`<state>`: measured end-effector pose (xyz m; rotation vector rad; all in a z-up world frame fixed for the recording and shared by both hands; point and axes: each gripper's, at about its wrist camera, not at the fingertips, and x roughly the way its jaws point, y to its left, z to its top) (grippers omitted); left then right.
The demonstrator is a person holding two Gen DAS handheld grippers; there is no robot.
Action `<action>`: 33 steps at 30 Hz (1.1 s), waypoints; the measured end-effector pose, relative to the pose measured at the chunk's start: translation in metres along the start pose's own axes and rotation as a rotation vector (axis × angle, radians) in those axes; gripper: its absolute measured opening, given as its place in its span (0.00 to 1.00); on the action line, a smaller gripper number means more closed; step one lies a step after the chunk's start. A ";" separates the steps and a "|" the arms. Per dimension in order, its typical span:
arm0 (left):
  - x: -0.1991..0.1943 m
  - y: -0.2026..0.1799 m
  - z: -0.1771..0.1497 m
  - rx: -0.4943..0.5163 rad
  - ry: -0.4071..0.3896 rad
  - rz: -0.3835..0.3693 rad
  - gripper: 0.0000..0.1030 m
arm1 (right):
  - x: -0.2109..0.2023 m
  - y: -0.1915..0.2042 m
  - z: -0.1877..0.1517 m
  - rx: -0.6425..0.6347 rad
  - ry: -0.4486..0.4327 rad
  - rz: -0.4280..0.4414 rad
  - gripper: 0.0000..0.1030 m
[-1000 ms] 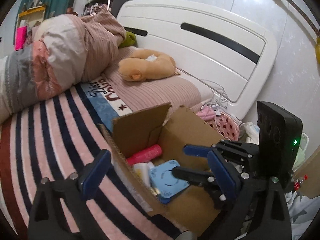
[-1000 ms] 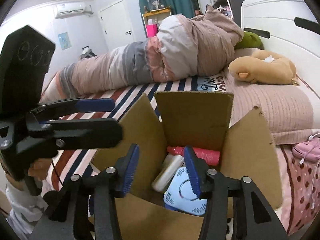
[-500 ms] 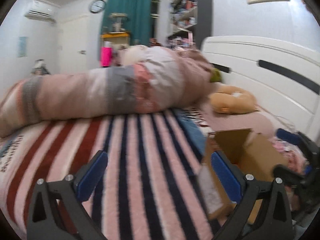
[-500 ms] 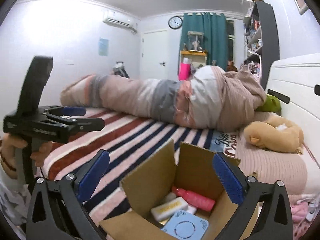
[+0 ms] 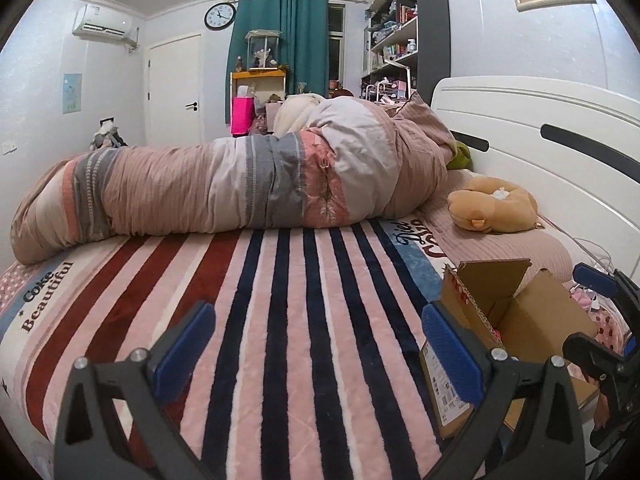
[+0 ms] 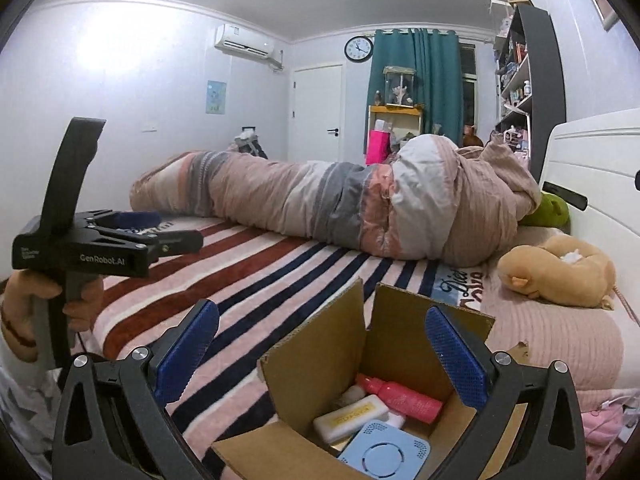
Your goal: Organize rigid objects
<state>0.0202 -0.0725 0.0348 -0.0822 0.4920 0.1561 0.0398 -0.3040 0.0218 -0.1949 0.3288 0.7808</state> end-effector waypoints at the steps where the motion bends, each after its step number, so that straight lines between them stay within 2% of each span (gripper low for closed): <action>1: 0.000 0.001 0.000 -0.001 -0.001 0.002 0.99 | 0.000 -0.001 0.000 0.006 0.001 0.003 1.00; 33: -0.002 0.008 0.000 0.002 -0.023 0.038 0.99 | 0.001 -0.006 -0.002 0.044 0.011 0.016 1.00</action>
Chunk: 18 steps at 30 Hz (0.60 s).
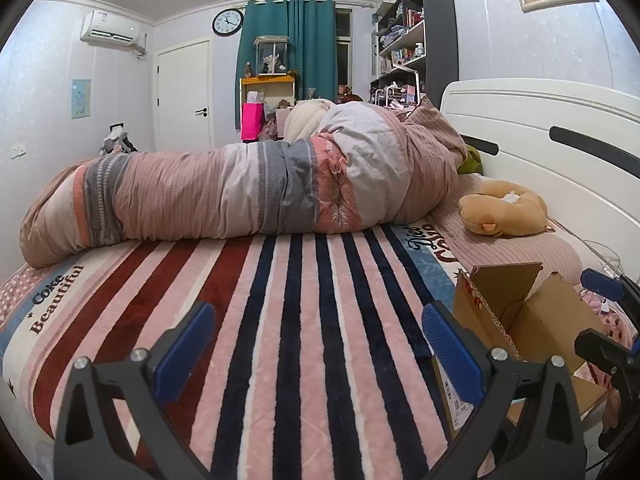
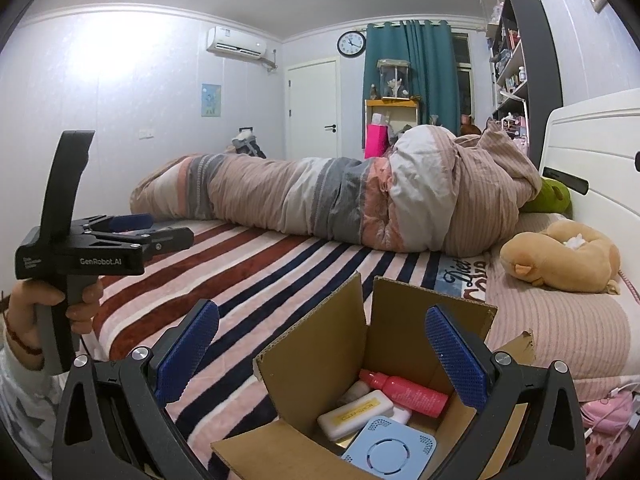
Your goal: Organize rigid objects
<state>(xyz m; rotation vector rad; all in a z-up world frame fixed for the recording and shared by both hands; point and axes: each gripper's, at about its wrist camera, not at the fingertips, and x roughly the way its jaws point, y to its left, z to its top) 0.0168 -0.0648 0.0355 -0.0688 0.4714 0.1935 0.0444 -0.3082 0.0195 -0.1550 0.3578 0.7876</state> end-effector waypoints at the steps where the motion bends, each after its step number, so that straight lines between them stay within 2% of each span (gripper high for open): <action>1: 0.000 0.000 0.000 -0.002 -0.001 -0.002 0.99 | 0.000 0.000 0.000 0.001 0.000 -0.002 1.00; 18: -0.001 -0.003 -0.001 -0.011 0.002 -0.003 0.99 | 0.005 0.004 -0.002 0.048 0.010 -0.002 1.00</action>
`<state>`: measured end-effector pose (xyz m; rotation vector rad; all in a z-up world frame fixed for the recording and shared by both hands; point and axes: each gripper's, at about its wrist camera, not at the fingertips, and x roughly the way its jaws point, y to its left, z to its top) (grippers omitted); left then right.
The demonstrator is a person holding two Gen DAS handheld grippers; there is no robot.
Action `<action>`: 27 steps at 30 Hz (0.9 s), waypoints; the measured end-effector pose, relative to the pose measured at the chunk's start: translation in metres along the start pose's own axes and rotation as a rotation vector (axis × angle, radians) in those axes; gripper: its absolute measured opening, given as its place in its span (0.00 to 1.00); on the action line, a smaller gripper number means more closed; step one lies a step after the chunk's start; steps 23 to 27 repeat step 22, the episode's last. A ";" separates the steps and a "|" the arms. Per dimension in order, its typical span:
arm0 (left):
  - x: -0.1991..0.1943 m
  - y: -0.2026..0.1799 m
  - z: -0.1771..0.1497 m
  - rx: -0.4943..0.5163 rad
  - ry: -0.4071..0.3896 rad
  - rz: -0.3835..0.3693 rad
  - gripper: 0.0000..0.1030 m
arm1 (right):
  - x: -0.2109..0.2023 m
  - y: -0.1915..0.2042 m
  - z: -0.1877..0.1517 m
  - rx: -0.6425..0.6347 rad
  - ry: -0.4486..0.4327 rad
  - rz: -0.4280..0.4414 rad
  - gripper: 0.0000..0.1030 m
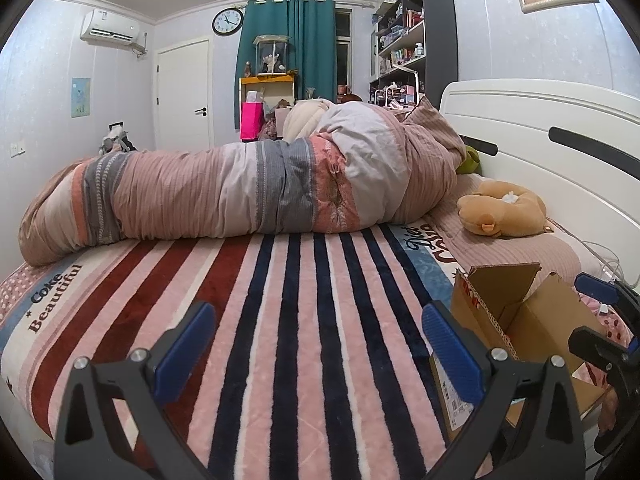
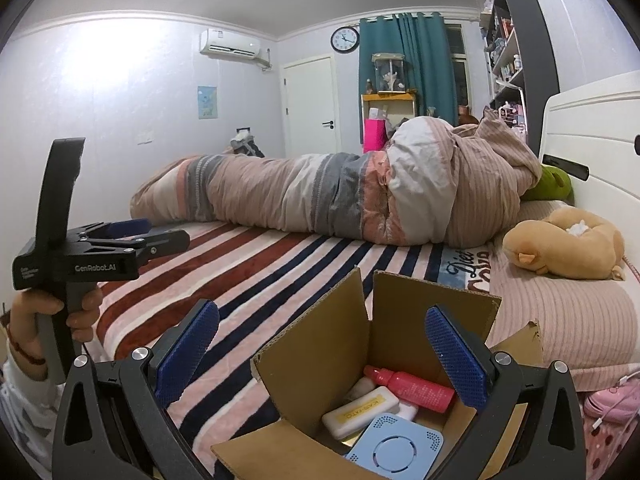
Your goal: Organize rigid objects
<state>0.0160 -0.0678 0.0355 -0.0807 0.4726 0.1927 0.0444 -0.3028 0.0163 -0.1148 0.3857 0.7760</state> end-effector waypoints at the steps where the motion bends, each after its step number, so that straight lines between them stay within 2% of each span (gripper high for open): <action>1: 0.000 0.001 0.000 0.002 0.000 -0.001 0.99 | 0.000 0.000 0.000 0.001 0.000 -0.001 1.00; 27: 0.000 0.000 0.001 0.007 -0.001 -0.009 0.99 | 0.002 0.004 0.000 0.030 0.004 0.008 1.00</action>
